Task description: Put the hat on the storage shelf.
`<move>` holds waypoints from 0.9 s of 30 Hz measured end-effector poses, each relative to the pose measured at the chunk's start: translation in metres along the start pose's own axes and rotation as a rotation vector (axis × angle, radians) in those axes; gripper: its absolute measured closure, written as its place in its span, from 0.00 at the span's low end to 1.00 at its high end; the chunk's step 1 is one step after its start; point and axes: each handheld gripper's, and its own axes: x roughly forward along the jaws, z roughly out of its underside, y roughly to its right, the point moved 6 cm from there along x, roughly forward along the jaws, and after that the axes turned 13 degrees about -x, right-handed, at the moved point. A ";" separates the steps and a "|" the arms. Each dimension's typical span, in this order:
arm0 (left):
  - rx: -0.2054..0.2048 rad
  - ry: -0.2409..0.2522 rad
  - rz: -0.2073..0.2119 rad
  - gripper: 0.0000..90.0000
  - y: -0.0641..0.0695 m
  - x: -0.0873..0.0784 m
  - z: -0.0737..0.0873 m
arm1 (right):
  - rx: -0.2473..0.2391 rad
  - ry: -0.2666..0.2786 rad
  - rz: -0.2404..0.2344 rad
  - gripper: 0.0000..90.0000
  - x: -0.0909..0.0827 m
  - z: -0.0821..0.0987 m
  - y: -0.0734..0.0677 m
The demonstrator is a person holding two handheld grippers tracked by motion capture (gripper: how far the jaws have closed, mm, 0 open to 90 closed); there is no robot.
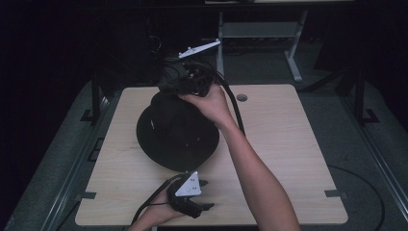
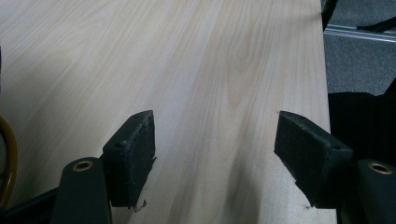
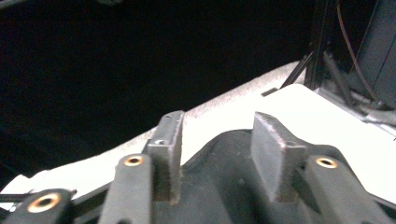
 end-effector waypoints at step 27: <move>-0.035 0.013 -0.008 0.30 -0.003 -0.002 0.001 | 0.044 0.082 0.128 0.41 -0.091 0.050 0.021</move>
